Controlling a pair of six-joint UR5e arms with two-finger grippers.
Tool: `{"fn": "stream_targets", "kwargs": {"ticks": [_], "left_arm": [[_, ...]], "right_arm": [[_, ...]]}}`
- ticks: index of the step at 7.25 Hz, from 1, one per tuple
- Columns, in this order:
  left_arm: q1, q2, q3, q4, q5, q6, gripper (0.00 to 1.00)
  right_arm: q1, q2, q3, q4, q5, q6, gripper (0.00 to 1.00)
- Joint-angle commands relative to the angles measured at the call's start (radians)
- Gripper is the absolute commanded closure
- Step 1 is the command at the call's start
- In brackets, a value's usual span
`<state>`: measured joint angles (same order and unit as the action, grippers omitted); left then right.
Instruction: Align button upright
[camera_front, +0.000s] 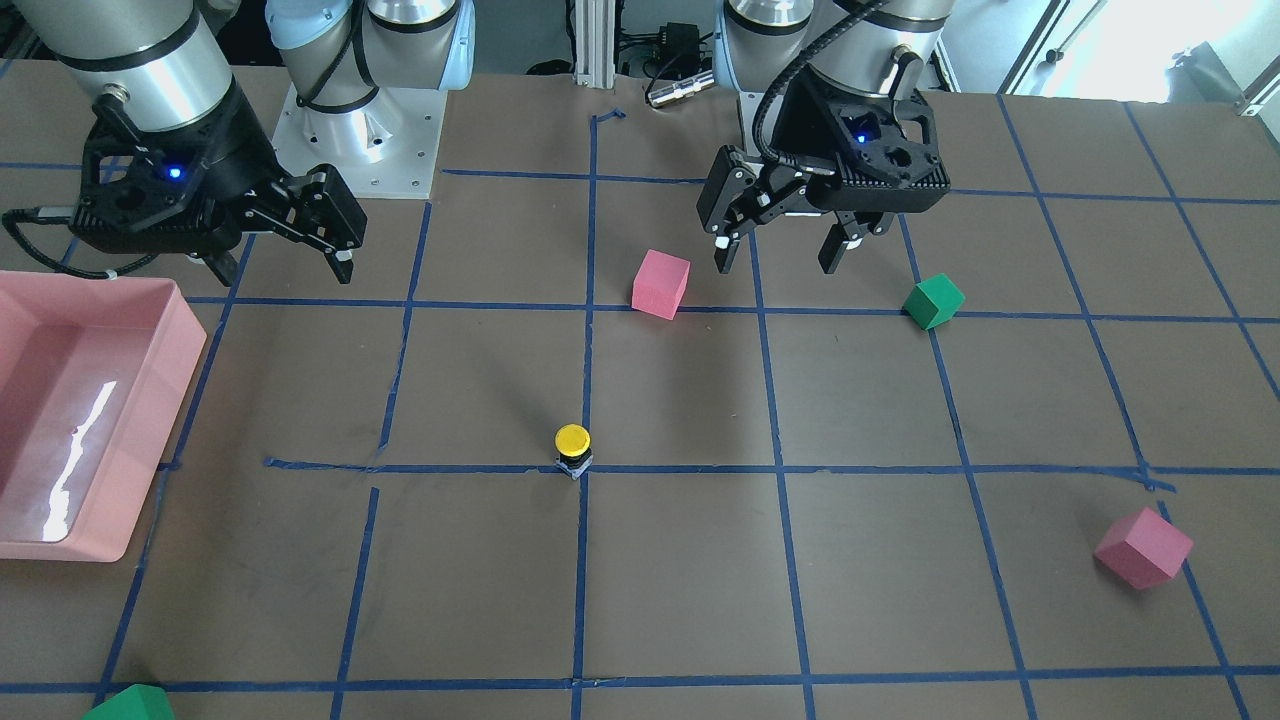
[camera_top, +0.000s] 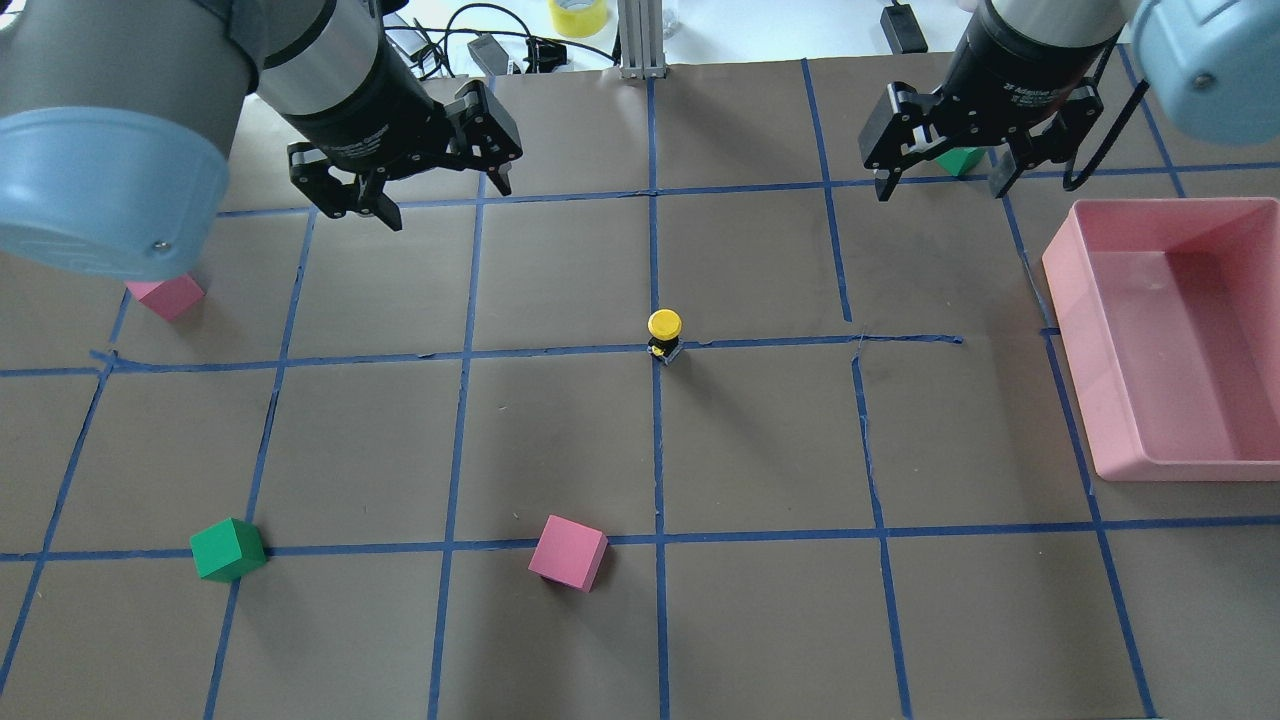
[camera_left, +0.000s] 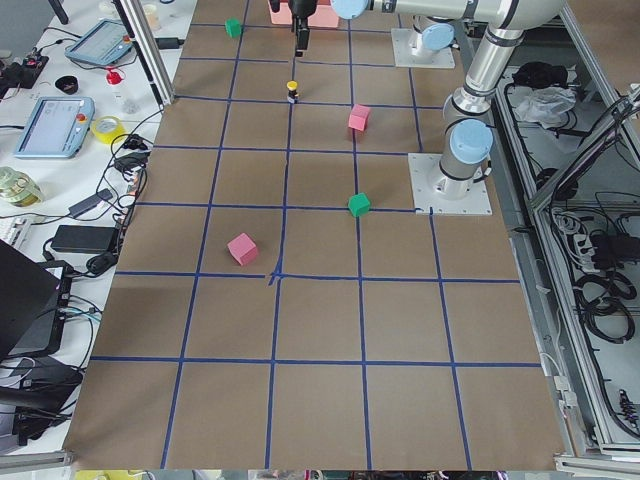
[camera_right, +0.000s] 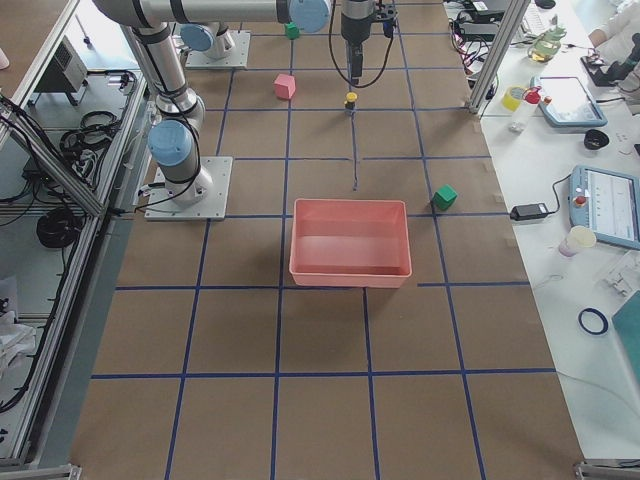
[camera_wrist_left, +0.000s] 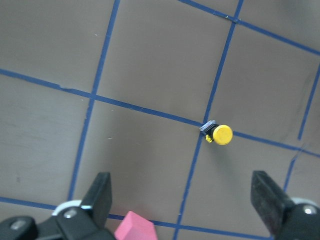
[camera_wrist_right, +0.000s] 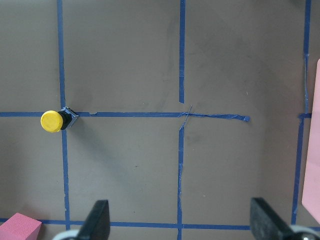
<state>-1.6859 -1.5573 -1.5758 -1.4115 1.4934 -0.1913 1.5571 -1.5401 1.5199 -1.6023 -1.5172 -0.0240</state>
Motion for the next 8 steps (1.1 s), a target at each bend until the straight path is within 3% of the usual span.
{"fn": "stream_targets", "kwargs": {"ticks": [1,2,6,8], "left_arm": [[0.069,0.019,0.006,-0.056,0.007,0.249,0.00],[0.119,0.017,0.013,-0.076,0.004,0.356,0.00],[0.127,-0.013,0.055,-0.209,0.005,0.293,0.00],[0.127,-0.015,0.057,-0.199,0.045,0.242,0.00]], "right_arm": [[0.004,-0.006,-0.001,-0.004,0.003,0.003,0.00],[0.005,-0.006,-0.001,-0.004,0.003,0.007,0.00],[0.005,-0.005,-0.001,-0.002,0.002,0.009,0.00],[0.003,-0.003,0.000,-0.002,0.002,0.009,0.00]]}}
